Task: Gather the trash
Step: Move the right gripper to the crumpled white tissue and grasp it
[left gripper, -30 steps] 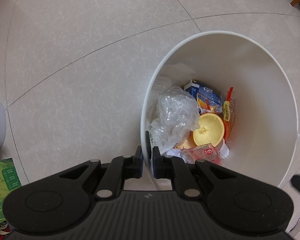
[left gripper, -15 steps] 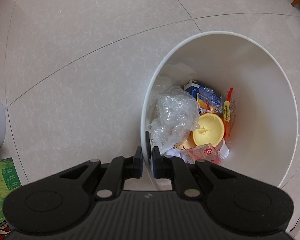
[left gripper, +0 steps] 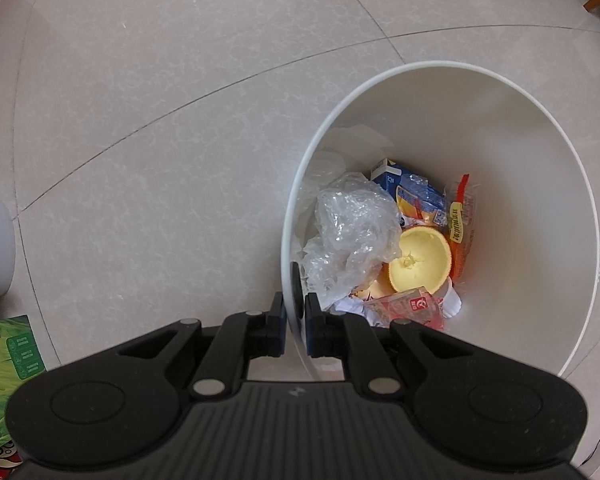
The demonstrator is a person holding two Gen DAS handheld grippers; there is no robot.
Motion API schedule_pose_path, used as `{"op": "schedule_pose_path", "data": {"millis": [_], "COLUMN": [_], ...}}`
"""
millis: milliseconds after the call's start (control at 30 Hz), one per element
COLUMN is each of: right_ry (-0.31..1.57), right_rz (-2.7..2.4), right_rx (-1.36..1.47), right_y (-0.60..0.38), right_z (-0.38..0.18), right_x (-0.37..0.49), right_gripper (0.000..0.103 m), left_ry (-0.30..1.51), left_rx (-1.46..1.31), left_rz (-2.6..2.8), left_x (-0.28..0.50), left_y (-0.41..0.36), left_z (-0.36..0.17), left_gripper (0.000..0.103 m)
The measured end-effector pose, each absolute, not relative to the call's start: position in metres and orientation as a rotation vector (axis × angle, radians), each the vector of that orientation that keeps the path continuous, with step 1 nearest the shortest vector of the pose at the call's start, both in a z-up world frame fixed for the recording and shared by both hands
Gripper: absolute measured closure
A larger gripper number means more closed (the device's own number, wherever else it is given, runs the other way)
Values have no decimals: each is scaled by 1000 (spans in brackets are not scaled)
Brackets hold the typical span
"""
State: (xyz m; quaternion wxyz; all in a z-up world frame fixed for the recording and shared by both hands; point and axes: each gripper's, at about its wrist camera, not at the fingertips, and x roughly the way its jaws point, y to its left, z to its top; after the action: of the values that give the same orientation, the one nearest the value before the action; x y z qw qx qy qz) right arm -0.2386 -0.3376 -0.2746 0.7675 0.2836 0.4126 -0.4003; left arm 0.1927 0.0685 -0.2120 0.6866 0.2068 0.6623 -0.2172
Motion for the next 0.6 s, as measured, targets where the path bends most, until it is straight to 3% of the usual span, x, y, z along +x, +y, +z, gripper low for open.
{"op": "schedule_pose_path", "data": {"millis": [467, 600], "right_ry": [961, 992], "right_rz": [-1001, -999], "right_rx": [967, 1013], "right_y": [-421, -427], "right_z": [-378, -403], "right_x": [-293, -296], "right_gripper": [0, 6], "left_ry": [1478, 1480], "left_rx": [465, 464], "left_rz": [-480, -474], "left_x": [191, 192], "left_y": [70, 69], "left_z": [-211, -212], "left_gripper": [96, 96]}}
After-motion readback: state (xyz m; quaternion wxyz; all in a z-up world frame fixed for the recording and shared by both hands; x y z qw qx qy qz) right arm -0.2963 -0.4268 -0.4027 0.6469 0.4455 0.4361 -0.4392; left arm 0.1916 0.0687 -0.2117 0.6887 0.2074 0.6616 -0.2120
